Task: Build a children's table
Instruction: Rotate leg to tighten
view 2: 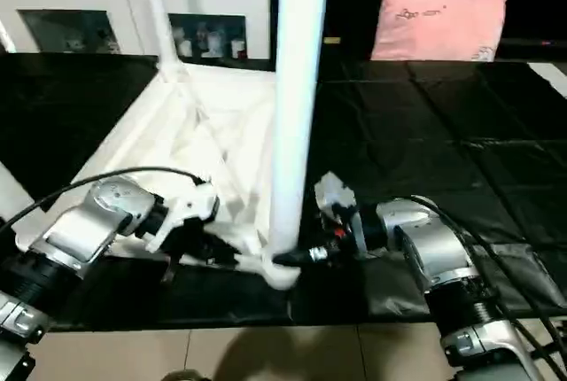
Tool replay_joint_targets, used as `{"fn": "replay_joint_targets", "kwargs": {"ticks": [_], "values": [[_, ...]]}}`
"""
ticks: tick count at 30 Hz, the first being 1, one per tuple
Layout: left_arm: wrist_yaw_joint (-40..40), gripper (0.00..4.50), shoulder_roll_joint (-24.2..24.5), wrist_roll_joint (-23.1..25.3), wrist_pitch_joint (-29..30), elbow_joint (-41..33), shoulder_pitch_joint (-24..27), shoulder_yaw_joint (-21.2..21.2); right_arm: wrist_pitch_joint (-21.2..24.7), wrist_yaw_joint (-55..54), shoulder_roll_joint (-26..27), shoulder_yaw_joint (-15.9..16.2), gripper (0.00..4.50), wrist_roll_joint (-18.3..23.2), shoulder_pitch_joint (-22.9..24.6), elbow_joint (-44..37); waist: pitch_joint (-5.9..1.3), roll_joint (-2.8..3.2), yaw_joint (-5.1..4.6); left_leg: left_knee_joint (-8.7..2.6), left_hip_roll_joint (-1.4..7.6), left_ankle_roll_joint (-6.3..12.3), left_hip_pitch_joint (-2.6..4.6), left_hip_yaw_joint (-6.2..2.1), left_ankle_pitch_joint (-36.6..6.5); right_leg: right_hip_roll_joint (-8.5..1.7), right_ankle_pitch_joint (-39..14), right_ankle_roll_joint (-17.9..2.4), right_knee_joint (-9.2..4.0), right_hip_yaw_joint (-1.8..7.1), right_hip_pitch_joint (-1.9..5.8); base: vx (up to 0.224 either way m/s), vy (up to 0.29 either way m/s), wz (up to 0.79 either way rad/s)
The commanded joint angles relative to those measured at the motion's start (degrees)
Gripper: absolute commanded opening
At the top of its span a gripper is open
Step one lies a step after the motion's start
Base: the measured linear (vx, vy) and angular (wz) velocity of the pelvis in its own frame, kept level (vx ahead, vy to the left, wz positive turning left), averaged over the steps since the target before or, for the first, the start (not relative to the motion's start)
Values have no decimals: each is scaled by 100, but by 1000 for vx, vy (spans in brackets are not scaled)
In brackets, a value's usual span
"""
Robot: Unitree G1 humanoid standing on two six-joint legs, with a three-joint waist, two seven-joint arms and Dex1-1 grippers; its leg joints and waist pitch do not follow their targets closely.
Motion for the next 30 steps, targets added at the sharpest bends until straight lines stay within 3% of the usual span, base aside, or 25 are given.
{"fn": "replay_joint_targets", "kwargs": {"ticks": [1,3,5,8,11,13,14,16,18,23,26,30], "values": [[546,0,-500,-224,341,-168,-74,149,89,-986,364,-54,205,-156,11,133,-370,-45,-28,-422,193,86,-25,-61,-1018,-377,-2228,-754,-477,321,319,0,0,0],[1372,0,-1010,-214,747,-107,-99,404,226,-1855,748,-101,204,-357,48,218,-387,-77,-148,-404,159,90,-67,-65,-919,-378,-2237,-690,-484,302,360,0,0,0],[1421,0,-1043,-210,759,-98,-103,414,243,-1909,776,-102,203,-369,45,224,-403,-88,-198,-380,135,170,-75,-59,-800,-377,-2143,-702,-491,296,371,0,0,0],[2446,0,-1741,-144,917,198,-235,621,595,-3188,1403,-193,200,-628,-131,447,-377,-72,-276,-373,124,289,-74,-27,-697,-328,-2024,-772,-506,304,321,0,0,0],[3058,0,-2109,-83,853,528,-396,755,799,-3930,1780,-268,200,-758,-368,715,-356,-63,-280,-381,98,236,-12,-34,-1007,-333,-2669,-554,-609,268,297,0,0,0],[3228,0,-2220,-50,816,664,-483,791,825,-4237,1961,-354,200,-766,-496,852,-350,-46,-309,-400,106,198,-31,-62,-1108,-346,-2822,-458,-622,251,309,0,0,0],[3276,0,-2244,-34,788,729,-528,798,801,-4323,2023,-374,200,-774,-542,885,-367,-43,-305,-405,120,188,-14,-70,-1138,-352,-2763,-424,-624,255,302,0,0,0],[3326,0,-2249,6,773,759,-559,805,789,-4380,2074,-391,266,-785,-561,889,-375,-35,-308,-414,132,225,-22,-71,-1108,-346,-2534,-458,-604,274,307,0,0,0],[3337,0,-2227,23,790,761,-573,829,747,-4365,2087,-356,266,-825,-549,846,-379,-48,-308,-412,140,277,-32,-63,-1023,-355,-2213,-605,-559,297,312,0,0,0],[3251,0,-2069,120,815,654,-490,802,728,-4240,2013,-316,319,-899,-400,611,-377,-51,-287,-414,144,330,-43,-54,-905,-365,-2071,-691,-536,308,332,0,0,0],[2693,0,-1651,129,596,532,-362,615,437,-3836,1680,-424,345,-741,-230,420,-383,-38,-275,-428,162,329,-34,-67,-996,-376,-2081,-663,-539,315,333,0,0,0],[2127,0,-1279,76,414,390,-238,481,181,-3018,1201,-341,381,-608,-67,213,-382,-22,-252,-423,183,384,-48,-60,-987,-378,-1748,-825,-490,332,349,0,0,0]]}}
